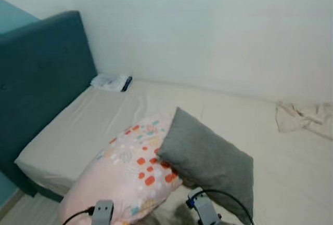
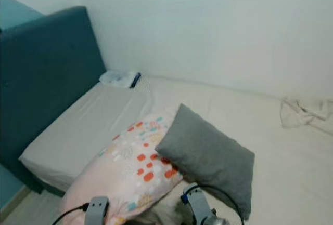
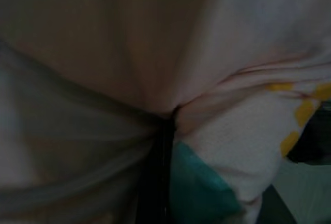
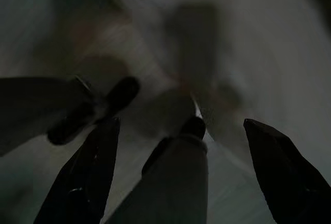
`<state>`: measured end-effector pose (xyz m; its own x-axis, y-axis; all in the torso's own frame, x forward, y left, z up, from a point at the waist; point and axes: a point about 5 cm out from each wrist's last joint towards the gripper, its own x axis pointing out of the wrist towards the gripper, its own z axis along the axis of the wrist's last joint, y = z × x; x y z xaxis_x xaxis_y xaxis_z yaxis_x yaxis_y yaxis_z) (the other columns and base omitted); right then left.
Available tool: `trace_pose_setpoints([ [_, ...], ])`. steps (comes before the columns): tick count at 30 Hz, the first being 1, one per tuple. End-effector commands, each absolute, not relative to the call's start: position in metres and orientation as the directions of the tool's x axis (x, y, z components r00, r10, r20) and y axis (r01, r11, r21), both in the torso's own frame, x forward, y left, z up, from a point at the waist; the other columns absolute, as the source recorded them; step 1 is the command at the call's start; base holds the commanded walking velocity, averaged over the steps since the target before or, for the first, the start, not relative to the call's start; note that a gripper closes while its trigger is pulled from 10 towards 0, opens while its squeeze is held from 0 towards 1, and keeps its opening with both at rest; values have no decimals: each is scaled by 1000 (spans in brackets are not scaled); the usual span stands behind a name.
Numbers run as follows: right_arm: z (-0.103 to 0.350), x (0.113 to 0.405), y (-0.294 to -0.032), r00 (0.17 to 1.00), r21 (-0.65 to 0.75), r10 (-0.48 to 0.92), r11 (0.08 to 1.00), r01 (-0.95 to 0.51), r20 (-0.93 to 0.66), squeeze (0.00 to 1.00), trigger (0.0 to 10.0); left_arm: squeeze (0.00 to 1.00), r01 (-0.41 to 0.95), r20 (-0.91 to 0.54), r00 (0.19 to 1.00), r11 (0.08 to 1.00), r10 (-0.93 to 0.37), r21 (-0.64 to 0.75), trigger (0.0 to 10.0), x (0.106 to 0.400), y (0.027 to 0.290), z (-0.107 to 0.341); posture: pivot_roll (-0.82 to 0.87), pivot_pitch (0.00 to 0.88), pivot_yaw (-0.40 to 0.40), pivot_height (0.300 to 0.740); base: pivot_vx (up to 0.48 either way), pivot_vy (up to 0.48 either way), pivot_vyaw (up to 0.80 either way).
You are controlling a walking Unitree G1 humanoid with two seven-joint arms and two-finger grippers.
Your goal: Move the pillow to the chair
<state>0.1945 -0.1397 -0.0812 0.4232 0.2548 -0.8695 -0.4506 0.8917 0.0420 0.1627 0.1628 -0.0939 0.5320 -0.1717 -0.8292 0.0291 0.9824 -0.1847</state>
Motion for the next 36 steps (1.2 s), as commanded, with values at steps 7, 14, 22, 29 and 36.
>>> trace_pose_setpoints([
  [7,-80,196,-143,433,35,250,894,-447,-866,0,10000,0,53,-855,488,984,-176,-173,10000,152,163,-98,-62,0,-21,740,0,0,734],
  [14,-81,195,-144,432,44,254,897,-439,-865,0,10000,0,51,-854,489,983,-178,-176,10000,153,163,-98,-63,0,-19,740,0,0,736],
  [22,-81,194,-140,437,80,286,898,-432,-853,0,10000,0,48,-853,490,983,-179,-179,10000,153,163,-98,-64,0,-19,740,0,0,735],
  [29,-80,195,-133,437,108,319,891,-441,-841,0,10000,0,39,-850,498,984,-170,-174,10000,154,165,-98,-60,0,-21,740,0,0,735],
  [36,-79,197,-130,442,95,315,887,-451,-840,0,10000,0,-8,-830,544,988,-126,-156,10000,162,172,-94,-56,0,-22,740,0,0,736],
])
